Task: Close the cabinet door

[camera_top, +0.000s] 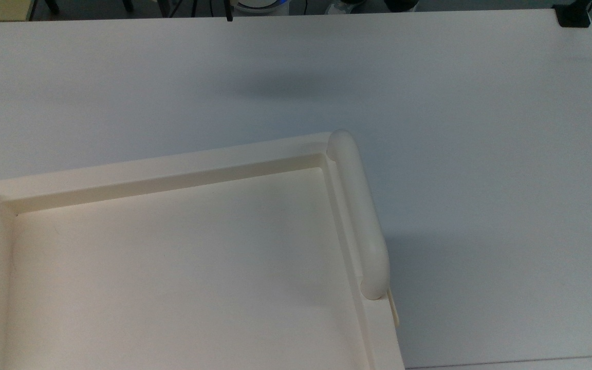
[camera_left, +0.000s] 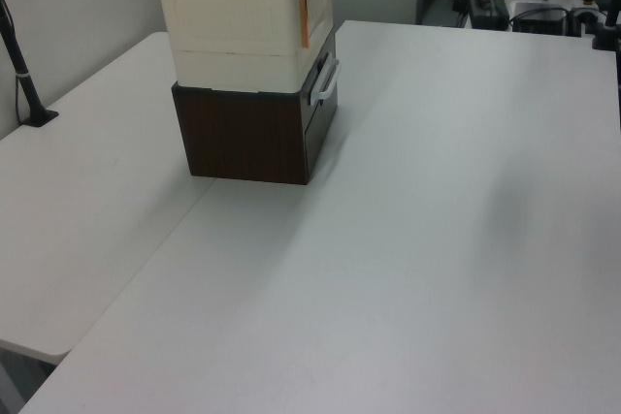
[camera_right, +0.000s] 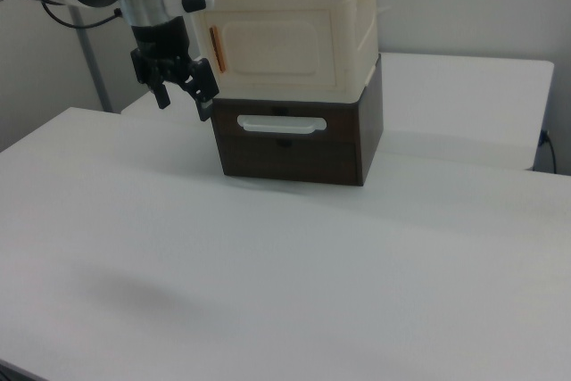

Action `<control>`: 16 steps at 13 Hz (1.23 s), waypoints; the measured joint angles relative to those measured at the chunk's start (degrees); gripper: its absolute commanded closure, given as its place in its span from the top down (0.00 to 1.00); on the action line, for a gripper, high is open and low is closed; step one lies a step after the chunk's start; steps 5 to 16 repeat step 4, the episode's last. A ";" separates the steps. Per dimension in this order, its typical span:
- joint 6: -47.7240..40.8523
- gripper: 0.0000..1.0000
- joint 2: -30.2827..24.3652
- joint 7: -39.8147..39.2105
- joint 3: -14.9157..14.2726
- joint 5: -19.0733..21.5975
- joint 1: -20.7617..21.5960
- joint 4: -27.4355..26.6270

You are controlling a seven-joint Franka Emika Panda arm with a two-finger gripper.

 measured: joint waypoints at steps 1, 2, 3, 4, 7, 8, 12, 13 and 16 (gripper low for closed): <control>0.00 1.00 0.01 -0.53 -0.01 0.00 -0.40 0.04; 0.00 1.00 0.01 -0.59 -0.01 0.00 -0.51 0.09; 0.02 1.00 0.00 -0.59 -0.01 0.00 -0.57 0.24; 0.02 1.00 0.01 -0.59 -0.01 0.00 -0.58 0.36; 0.02 1.00 0.01 -0.59 -0.01 0.00 -0.58 0.36; 0.02 1.00 0.01 -0.59 -0.01 0.00 -0.58 0.36; 0.02 1.00 0.01 -0.59 -0.01 0.00 -0.58 0.36; 0.02 1.00 0.01 -0.59 -0.01 0.00 -0.58 0.36; 0.02 1.00 0.01 -0.59 -0.01 0.00 -0.58 0.36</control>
